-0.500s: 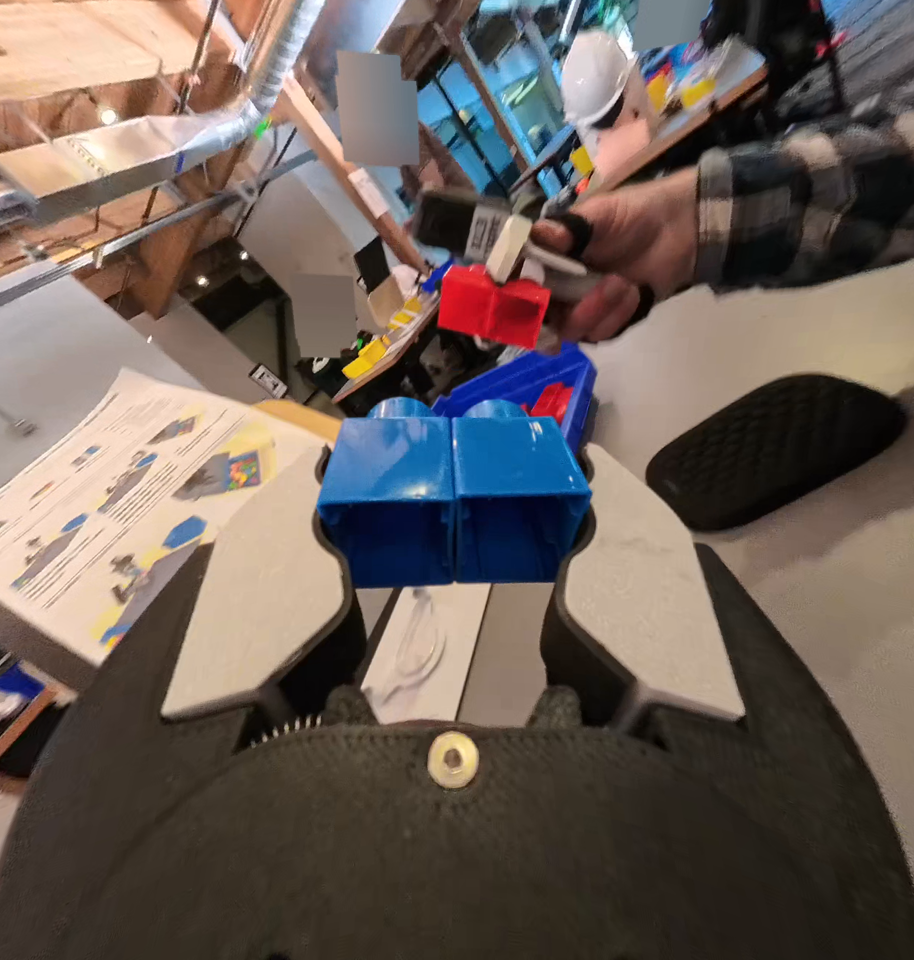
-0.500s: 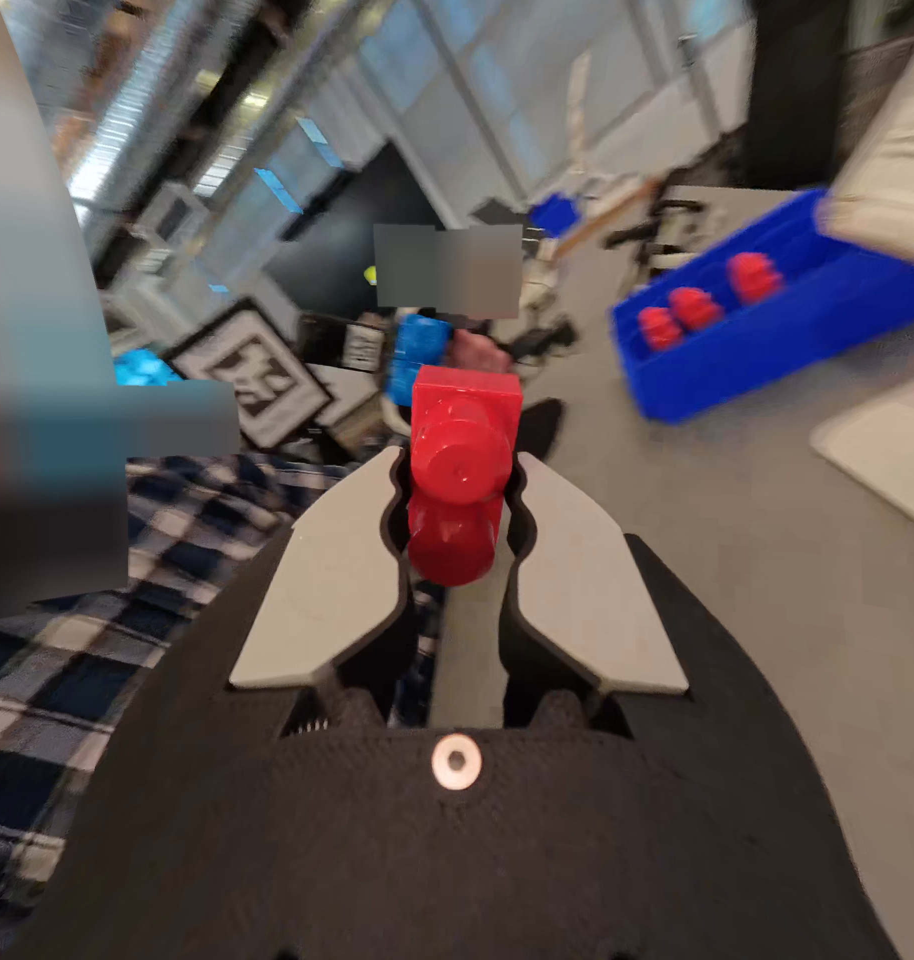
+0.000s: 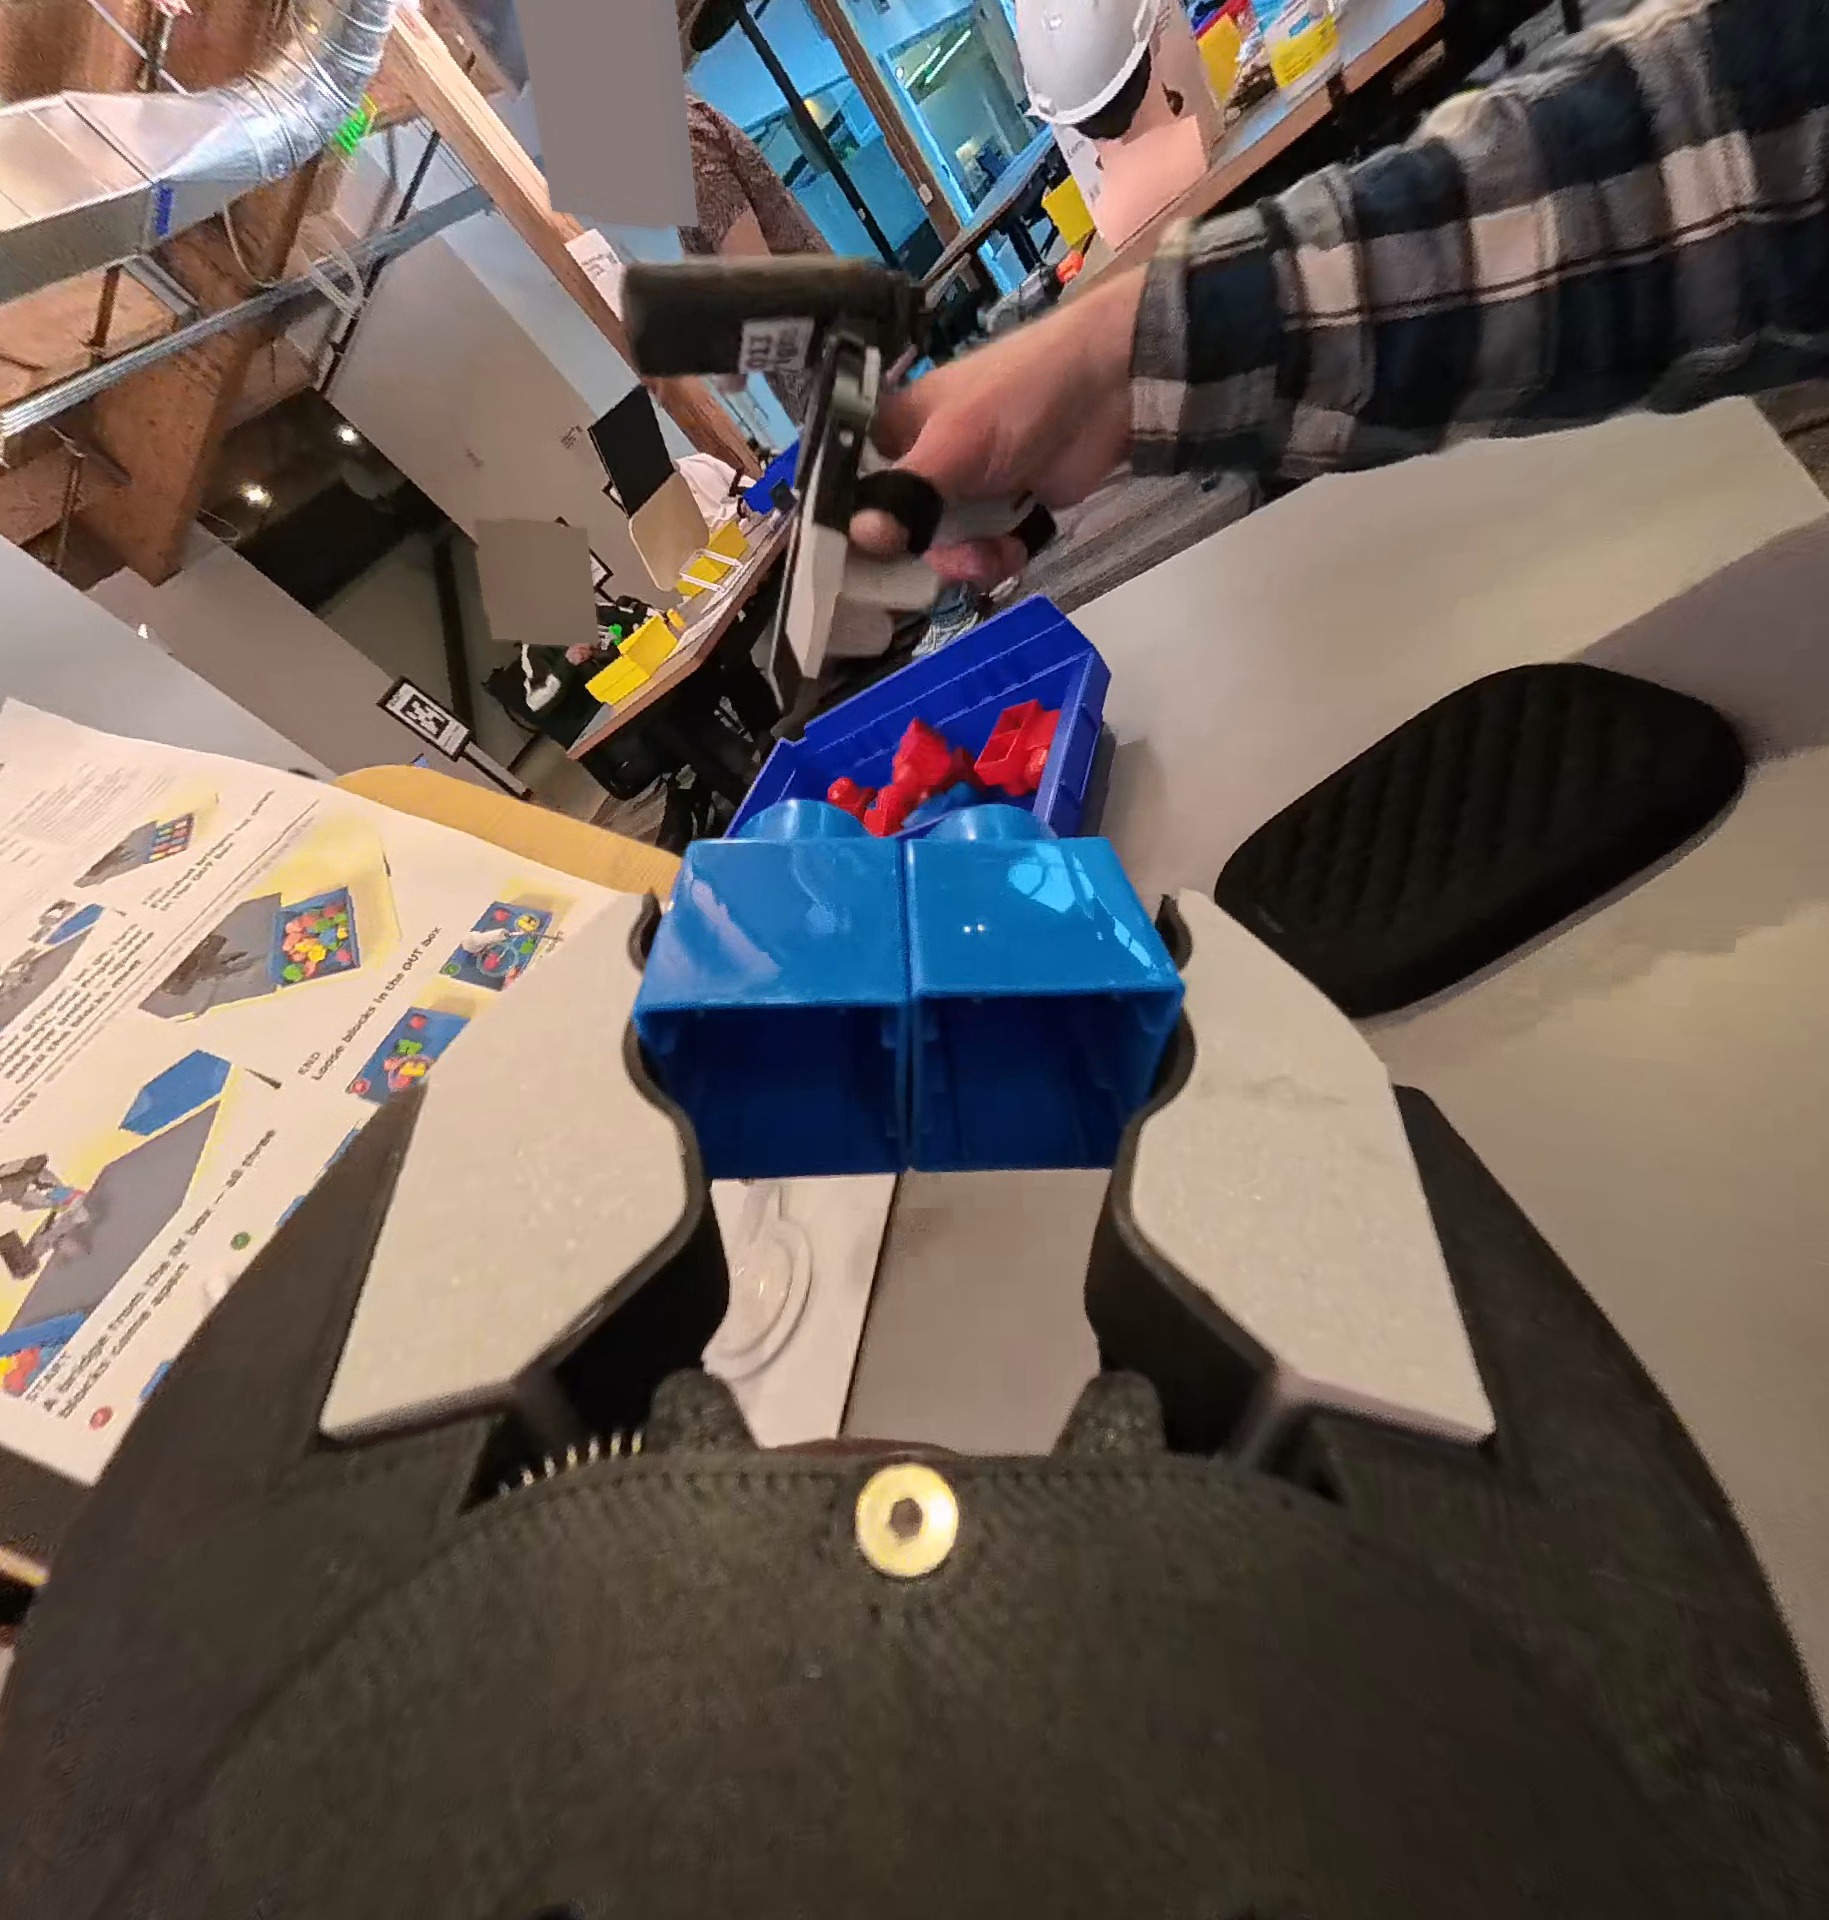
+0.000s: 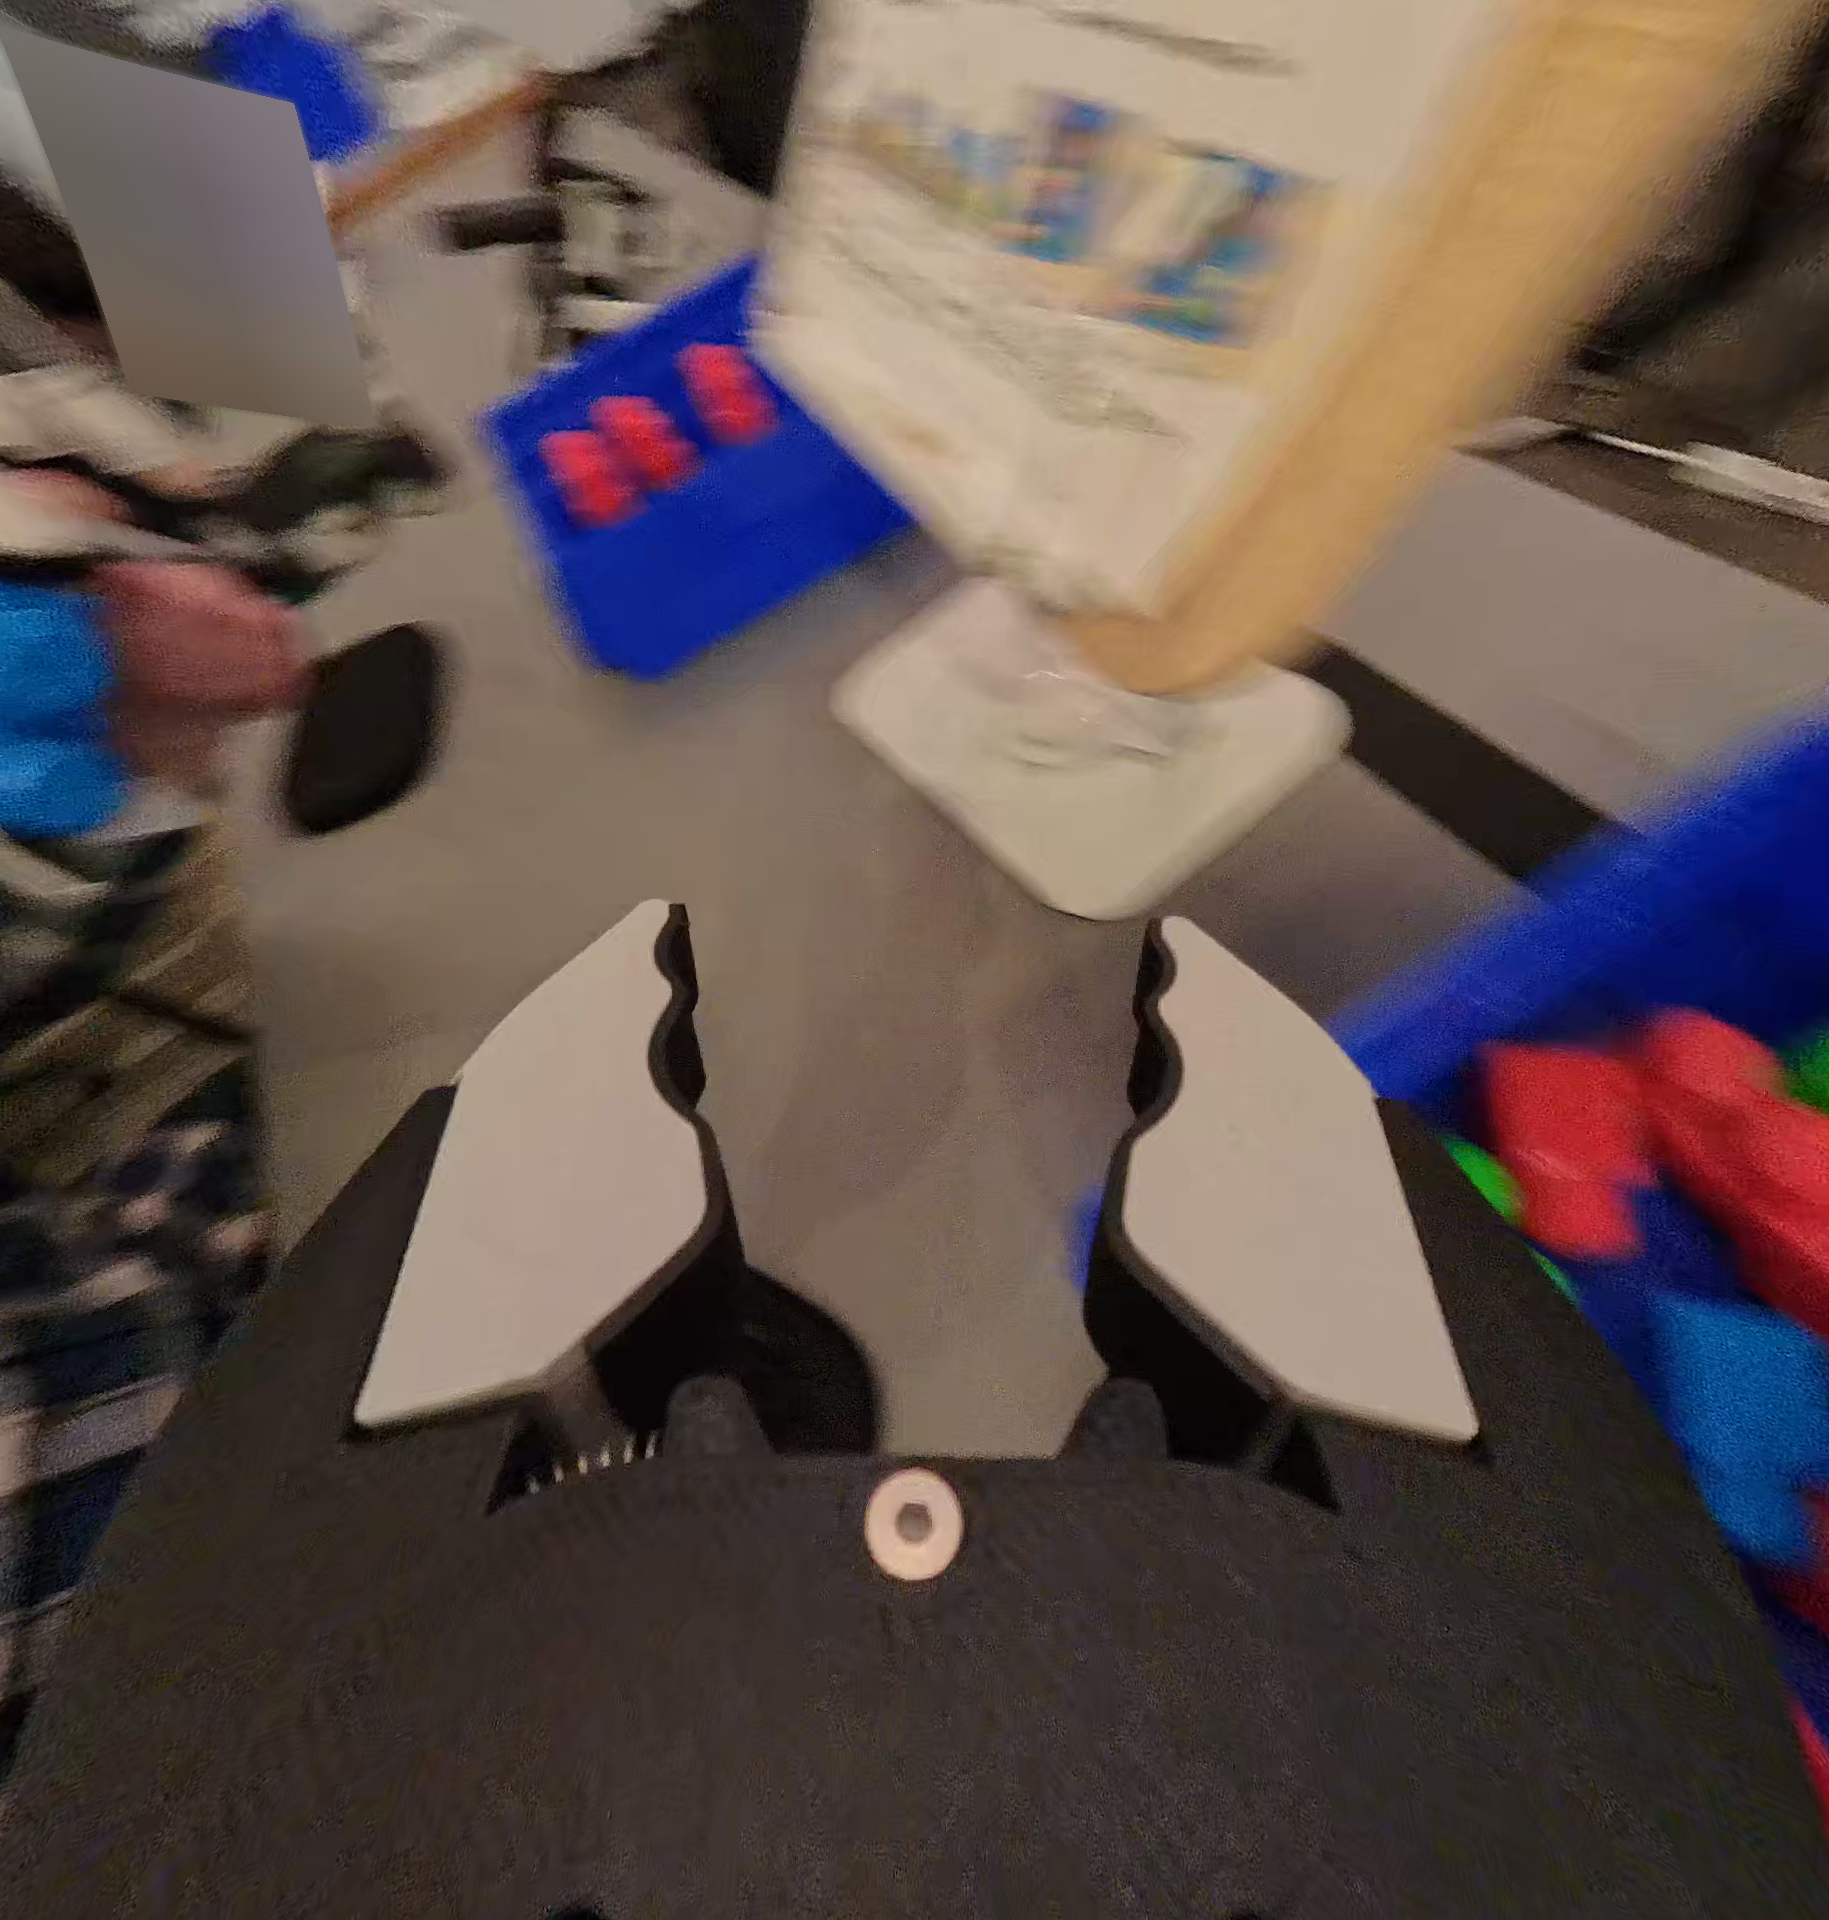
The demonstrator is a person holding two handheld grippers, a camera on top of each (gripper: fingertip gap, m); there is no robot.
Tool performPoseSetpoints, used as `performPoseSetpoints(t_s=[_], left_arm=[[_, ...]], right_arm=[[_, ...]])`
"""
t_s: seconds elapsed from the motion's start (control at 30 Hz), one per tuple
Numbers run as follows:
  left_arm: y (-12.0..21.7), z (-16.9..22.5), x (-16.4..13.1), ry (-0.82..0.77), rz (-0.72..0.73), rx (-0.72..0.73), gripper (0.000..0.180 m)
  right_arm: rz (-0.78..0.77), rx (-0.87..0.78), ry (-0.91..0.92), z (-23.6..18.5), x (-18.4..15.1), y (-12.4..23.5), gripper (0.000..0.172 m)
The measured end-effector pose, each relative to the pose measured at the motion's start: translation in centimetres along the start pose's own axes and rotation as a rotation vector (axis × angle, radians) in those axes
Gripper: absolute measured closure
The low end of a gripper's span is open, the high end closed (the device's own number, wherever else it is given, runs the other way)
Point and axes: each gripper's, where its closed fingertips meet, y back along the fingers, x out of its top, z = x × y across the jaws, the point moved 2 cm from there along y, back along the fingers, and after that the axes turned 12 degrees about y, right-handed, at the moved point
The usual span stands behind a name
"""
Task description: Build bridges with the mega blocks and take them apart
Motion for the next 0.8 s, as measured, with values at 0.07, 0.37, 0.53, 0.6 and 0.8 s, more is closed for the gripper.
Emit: performPoseSetpoints(t_s=[0.07, 0.37, 0.53, 0.6, 0.8], left_arm=[[-0.8, 0.0, 0.2, 0.0, 0.017, -0.009, 0.094], [-2.9, 2.9, 1.7, -0.098, -0.026, -0.206, 0.094], [-3.3, 3.5, 2.2, -0.143, -0.029, -0.227, 0.094], [-3.1, 3.4, 2.1, -0.145, -0.025, -0.226, 0.094], [-3.1, 3.3, 1.9, -0.163, -0.017, -0.231, 0.093]], right_arm=[[0.02, 0.207, 0.061, -6.9, 1.4, -2.1, 0.089], [-0.009, 1.027, -0.047, -23.7, 3.1, -6.2, 0.096], [0.006, 1.14, -0.051, -25.8, 3.7, -6.9, 0.131], [0.017, 1.12, -0.033, -25.9, 3.7, -7.1, 0.131], [0.032, 1.11, -0.014, -25.8, 3.6, -7.3, 0.131]])
